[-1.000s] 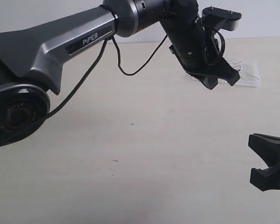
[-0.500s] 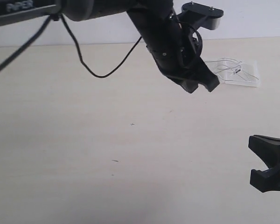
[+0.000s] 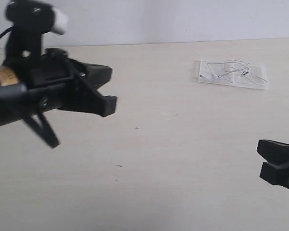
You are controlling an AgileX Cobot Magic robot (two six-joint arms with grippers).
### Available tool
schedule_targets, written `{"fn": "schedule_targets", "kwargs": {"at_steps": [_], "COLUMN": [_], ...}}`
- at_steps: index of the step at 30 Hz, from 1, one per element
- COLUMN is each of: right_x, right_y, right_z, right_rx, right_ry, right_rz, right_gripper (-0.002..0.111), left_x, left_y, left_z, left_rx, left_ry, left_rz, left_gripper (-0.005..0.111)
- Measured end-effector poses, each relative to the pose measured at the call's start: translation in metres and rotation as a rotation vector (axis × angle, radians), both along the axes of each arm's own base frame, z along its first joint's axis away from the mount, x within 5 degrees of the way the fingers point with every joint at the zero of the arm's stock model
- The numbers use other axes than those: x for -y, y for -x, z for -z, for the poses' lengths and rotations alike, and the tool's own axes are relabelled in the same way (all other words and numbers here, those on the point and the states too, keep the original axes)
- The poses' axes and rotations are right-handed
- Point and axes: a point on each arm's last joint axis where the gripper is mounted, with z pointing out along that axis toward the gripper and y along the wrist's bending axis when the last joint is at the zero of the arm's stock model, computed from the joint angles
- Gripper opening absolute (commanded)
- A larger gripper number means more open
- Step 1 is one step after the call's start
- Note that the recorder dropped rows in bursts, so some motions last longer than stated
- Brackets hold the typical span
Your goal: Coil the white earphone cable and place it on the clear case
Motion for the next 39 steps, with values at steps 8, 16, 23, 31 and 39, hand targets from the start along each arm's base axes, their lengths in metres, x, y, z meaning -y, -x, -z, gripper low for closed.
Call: {"fn": "schedule_targets", "kwargs": {"at_steps": [8,16,23,31,39], "right_x": [0.0,0.0,0.0,0.0,0.0], "right_y": [0.0,0.0,0.0,0.0,0.0], "right_z": [0.0,0.0,0.0,0.0,0.0], "right_rx": [-0.039,-0.039,-0.039,-0.039,-0.039], "right_ry": [-0.082,-0.082,-0.082,-0.082,-0.082], "right_rz": [0.054,0.054,0.054,0.054,0.054], "right_gripper": [0.0,0.0,0.0,0.0,0.0], "left_x": [-0.067,-0.071,-0.071,-0.071,-0.082], "left_y": [0.066,0.071,0.071,0.071,0.071], "left_z": [0.021,0.021,0.021,0.021,0.014], "left_rx": [0.148,0.159,0.159,0.159,0.198], "left_ry": [0.161,0.172,0.172,0.172,0.2], "left_rz": [-0.134,-0.135,-0.135,-0.135,-0.188], "left_gripper": [0.0,0.0,0.0,0.0,0.0]}}
